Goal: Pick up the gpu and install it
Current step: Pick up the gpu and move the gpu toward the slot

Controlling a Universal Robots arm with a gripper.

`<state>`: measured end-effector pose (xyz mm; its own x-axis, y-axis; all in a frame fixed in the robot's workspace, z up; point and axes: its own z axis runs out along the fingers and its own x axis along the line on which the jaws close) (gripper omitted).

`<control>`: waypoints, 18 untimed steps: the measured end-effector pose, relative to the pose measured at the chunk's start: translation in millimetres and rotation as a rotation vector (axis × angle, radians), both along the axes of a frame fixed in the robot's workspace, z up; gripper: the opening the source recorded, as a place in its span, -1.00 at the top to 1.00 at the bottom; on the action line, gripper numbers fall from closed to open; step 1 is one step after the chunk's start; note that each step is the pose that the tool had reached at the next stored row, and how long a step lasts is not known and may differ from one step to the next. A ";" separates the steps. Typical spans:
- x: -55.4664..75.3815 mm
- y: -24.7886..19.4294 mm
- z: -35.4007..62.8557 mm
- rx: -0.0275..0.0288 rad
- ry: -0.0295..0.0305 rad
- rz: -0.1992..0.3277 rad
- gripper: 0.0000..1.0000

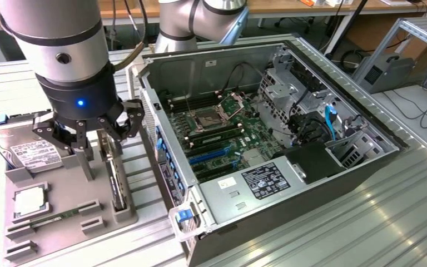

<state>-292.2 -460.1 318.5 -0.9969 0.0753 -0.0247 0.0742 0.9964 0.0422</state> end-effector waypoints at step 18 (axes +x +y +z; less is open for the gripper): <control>0.0 0.0 -40.6 -0.0063 0.0000 0.000 0.00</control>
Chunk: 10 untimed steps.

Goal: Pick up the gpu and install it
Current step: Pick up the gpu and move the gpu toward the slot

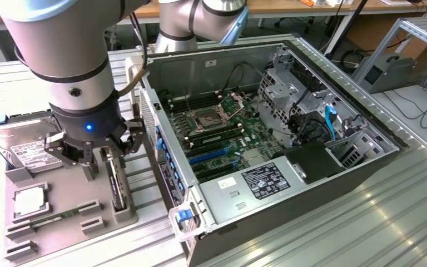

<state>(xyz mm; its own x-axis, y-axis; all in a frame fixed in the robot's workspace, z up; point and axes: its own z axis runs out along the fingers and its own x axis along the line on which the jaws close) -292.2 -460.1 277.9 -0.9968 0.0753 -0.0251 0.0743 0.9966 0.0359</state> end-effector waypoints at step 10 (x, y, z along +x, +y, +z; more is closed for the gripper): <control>0.0 0.0 -20.8 -0.0038 0.0000 0.000 0.00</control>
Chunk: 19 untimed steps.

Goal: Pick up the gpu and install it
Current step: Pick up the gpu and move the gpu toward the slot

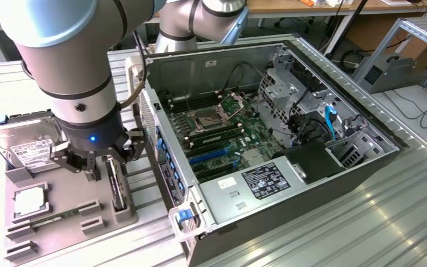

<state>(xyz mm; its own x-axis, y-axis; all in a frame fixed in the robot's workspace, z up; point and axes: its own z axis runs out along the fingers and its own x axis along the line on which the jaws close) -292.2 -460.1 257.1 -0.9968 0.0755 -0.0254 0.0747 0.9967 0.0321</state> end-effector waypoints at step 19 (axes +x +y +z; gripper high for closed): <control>0.0 0.0 -16.3 -0.0004 0.0001 0.000 0.00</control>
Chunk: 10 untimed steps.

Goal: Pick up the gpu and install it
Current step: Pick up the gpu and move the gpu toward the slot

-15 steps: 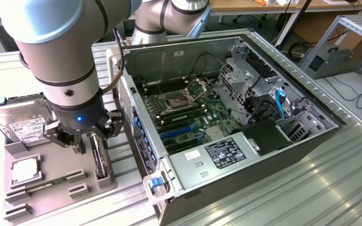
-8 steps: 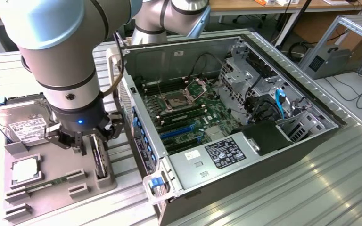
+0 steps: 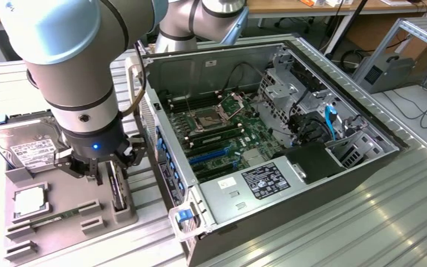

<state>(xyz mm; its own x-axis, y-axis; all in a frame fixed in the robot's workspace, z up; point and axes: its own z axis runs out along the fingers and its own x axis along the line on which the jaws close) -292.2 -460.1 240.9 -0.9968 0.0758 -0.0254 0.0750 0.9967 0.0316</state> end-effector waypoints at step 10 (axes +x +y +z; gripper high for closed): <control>1.3 0.0 -0.2 0.0001 -0.0001 0.000 0.00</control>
<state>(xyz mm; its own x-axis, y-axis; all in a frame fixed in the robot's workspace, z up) -290.9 -460.1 240.7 -0.9968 0.0759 -0.0254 0.0751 0.9967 0.0317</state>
